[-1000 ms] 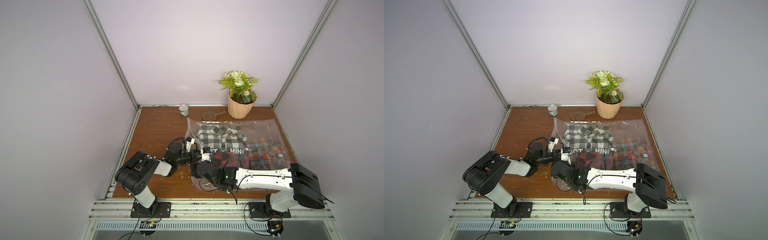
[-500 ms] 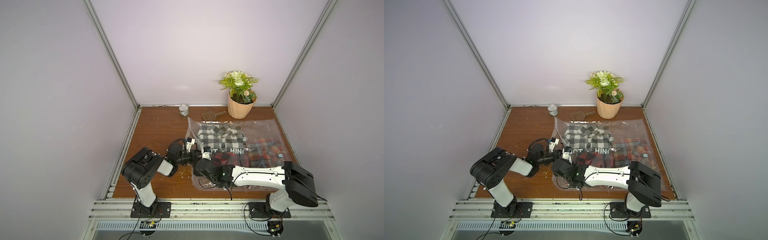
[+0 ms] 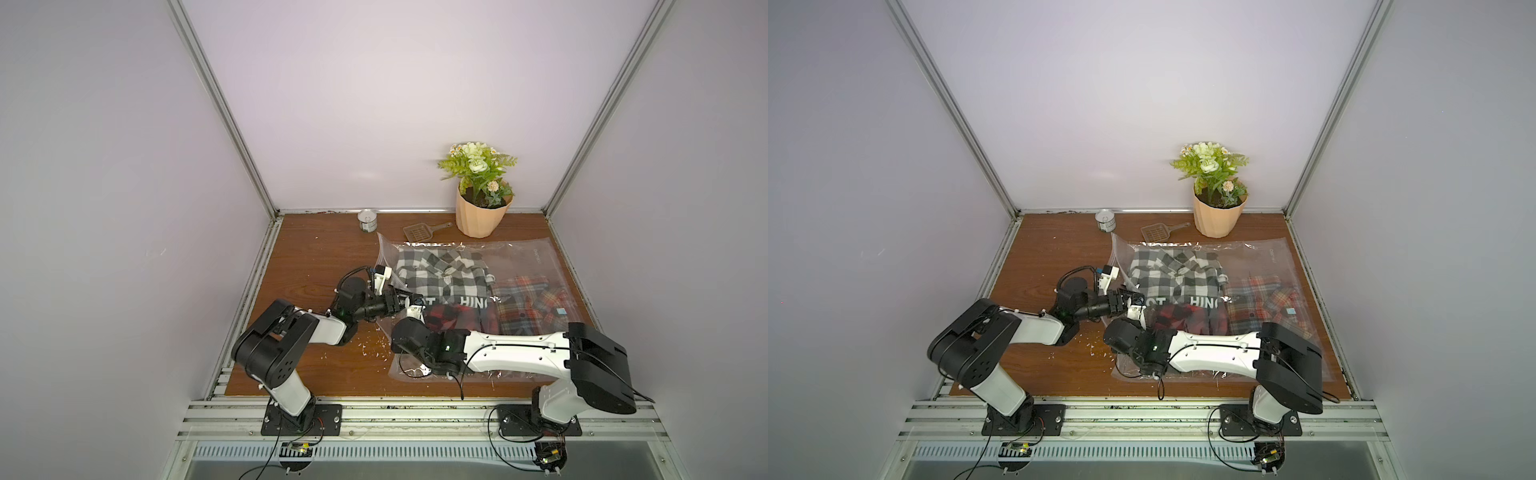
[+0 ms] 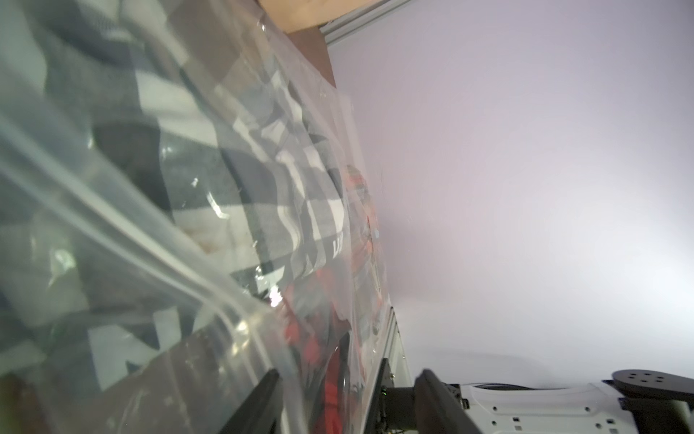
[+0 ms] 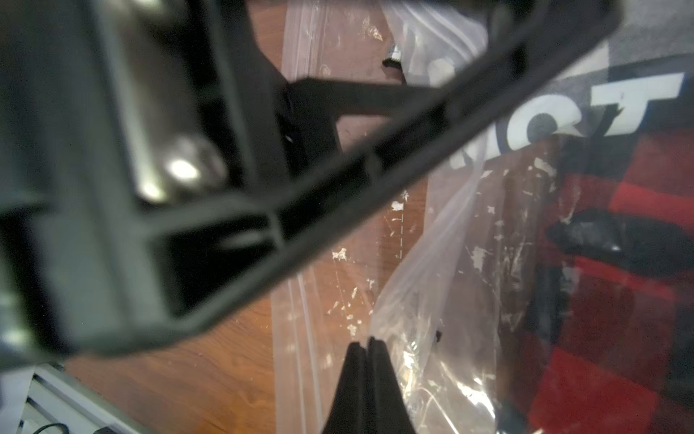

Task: Take the shirt out of the vacuum bag
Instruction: Open the vacuum bag at the center of the board.

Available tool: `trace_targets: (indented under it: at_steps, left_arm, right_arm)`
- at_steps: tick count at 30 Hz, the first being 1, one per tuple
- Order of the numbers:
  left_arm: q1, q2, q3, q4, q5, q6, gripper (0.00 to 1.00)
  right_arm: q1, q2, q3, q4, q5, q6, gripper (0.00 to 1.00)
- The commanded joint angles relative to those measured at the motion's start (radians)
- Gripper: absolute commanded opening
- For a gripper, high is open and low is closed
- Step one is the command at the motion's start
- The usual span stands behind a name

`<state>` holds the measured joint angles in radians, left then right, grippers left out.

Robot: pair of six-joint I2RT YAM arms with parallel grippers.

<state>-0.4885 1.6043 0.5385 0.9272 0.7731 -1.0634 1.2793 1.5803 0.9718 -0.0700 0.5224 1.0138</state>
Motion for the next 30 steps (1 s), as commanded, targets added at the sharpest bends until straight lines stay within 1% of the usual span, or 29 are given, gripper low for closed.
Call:
trace_targets:
  at_steps: [1,3,5,7,10,13,15,19,23,26,30]
  left_arm:
    - [0.024,-0.092,0.100,-0.292,-0.075,0.169,0.66]
    - [0.035,-0.118,0.120,-0.365,-0.084,0.192,0.70]
    - [0.066,-0.135,0.105,-0.368,-0.077,0.168,0.71]
    - [0.101,-0.167,0.085,-0.396,-0.094,0.161,0.72]
    - [0.117,-0.247,0.097,-0.549,-0.171,0.235,0.73]
    - [0.117,-0.289,0.118,-0.671,-0.203,0.290,0.72]
    - [0.117,-0.287,0.114,-0.701,-0.215,0.298,0.71]
    - [0.114,-0.255,0.105,-0.670,-0.195,0.279,0.64]
    - [0.111,-0.252,0.115,-0.720,-0.237,0.302,0.62]
    - [0.117,-0.326,0.102,-0.777,-0.302,0.311,0.66]
    - [0.121,-0.434,0.147,-0.900,-0.407,0.347,0.72]
  right_arm:
    - [-0.005,-0.026,0.002,-0.020,0.035,-0.004,0.00]
    - [-0.005,-0.033,0.002,-0.019,0.047,-0.009,0.00]
    - [-0.005,-0.041,0.002,-0.015,0.056,-0.016,0.00]
    - [-0.005,-0.048,0.007,-0.019,0.066,-0.030,0.00]
    - [-0.005,-0.060,0.024,-0.036,0.082,-0.061,0.00]
    - [-0.005,-0.077,0.045,-0.042,0.099,-0.099,0.00]
    - [-0.005,-0.083,0.061,-0.036,0.109,-0.131,0.00]
    - [-0.005,-0.069,0.098,-0.041,0.106,-0.171,0.00]
    - [-0.003,-0.047,0.125,-0.062,0.104,-0.171,0.00]
    - [-0.004,-0.047,0.117,-0.065,0.112,-0.160,0.00]
    - [-0.003,-0.054,0.112,-0.061,0.120,-0.164,0.00]
